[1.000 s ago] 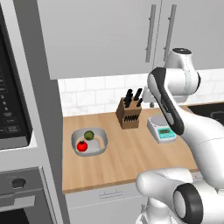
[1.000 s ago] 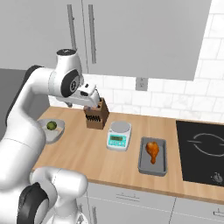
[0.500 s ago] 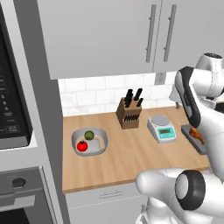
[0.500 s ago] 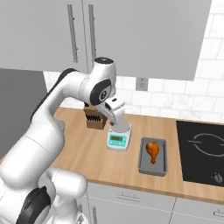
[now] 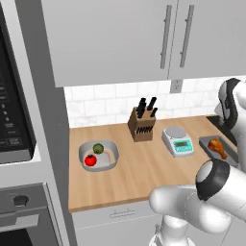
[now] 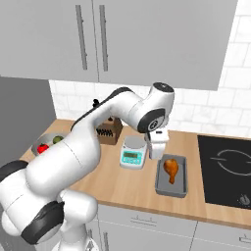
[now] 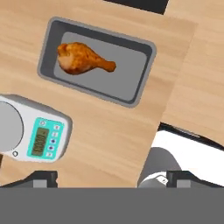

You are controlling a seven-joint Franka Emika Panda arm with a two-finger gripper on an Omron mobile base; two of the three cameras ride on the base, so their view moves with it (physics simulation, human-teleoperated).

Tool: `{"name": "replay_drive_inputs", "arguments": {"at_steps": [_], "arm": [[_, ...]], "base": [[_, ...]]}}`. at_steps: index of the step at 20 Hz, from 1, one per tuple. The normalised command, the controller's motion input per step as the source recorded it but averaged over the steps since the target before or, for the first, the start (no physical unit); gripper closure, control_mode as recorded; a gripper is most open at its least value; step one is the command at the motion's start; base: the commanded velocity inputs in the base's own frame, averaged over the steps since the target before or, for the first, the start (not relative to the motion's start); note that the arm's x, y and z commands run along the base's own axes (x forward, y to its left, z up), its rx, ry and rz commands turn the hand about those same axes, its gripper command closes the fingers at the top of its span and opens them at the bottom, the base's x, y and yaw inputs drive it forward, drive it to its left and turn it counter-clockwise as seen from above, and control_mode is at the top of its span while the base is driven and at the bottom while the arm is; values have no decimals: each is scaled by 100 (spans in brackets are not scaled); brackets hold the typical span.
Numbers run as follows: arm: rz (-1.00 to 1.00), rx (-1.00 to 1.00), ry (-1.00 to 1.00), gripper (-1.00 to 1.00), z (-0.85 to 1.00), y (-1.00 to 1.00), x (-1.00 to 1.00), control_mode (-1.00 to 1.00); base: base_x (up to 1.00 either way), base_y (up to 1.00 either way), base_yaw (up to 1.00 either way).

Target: Take the meat container that has the chicken drumstick and place it on the second highest rack of the freezer. Then take the vegetable container that has the lime and tomato and place it on the highest rack of the freezer.

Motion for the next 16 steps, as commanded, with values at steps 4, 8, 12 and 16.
{"name": "replay_drive_inputs", "arguments": {"at_steps": [4, 8, 12, 16], "arm": [[-23, 9, 0, -100, -31, -43, 0, -100], [-1, 2, 0, -100, -27, -23, 0, -100], [-1, 0, 0, -100, -53, -7, 0, -100], [-3, 0, 0, -100, -51, -6, 0, -100]], "base": [[0, 0, 0], [0, 0, 0], [0, 0, 0], [0, 0, 0]]}}
